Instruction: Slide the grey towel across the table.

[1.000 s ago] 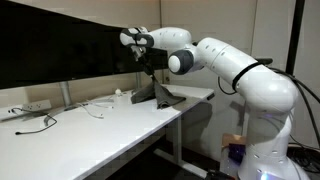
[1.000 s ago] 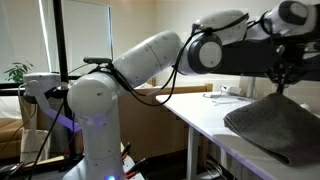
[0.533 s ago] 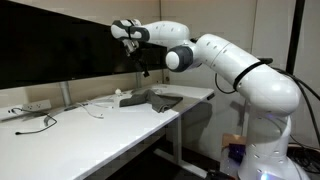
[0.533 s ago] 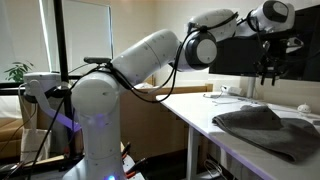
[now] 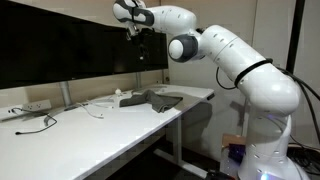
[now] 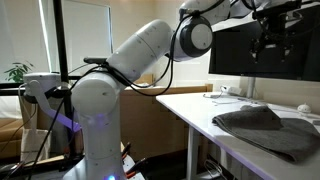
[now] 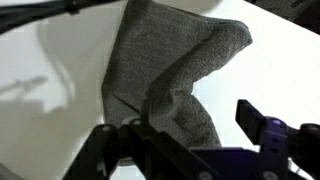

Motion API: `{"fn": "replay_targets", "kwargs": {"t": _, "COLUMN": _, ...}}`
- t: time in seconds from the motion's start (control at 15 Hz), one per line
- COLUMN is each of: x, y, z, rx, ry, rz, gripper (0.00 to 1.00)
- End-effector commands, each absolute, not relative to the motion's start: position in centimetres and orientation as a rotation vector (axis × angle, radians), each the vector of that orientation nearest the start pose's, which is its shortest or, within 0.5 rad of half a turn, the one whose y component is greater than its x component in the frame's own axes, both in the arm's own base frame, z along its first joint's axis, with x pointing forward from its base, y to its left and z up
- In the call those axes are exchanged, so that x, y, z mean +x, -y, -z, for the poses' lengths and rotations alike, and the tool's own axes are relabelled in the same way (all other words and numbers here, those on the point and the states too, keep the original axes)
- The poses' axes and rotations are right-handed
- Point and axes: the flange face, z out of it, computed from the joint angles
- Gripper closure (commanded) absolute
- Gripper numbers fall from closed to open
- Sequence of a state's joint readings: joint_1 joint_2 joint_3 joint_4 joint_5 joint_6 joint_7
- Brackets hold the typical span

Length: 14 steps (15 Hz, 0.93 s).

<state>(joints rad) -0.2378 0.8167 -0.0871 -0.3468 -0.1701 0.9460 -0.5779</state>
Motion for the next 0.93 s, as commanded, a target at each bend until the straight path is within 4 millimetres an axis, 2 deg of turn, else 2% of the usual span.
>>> {"fn": "replay_targets", "kwargs": {"t": 0.0, "x": 62.2, "y": 20.0, "z": -62.5, "rx": -3.175, "ry": 0.397, "rz": -0.433, "gripper": 0.00}}
{"fn": "replay_targets", "kwargs": {"t": 0.2, "x": 60.7, "y": 20.0, "z": -63.7, "rx": -3.108, "ry": 0.573, "rz": -0.481, "gripper": 0.00}}
{"fn": "replay_targets", "kwargs": {"t": 0.27, "x": 61.8, "y": 19.8, "z": -62.8, "rx": -3.156, "ry": 0.465, "rz": -0.451, "gripper": 0.00}}
{"fn": "replay_targets", "kwargs": {"t": 0.87, "x": 61.9, "y": 19.8, "z": -62.6, "rx": -3.149, "ry": 0.478, "rz": -0.460, "gripper": 0.00}}
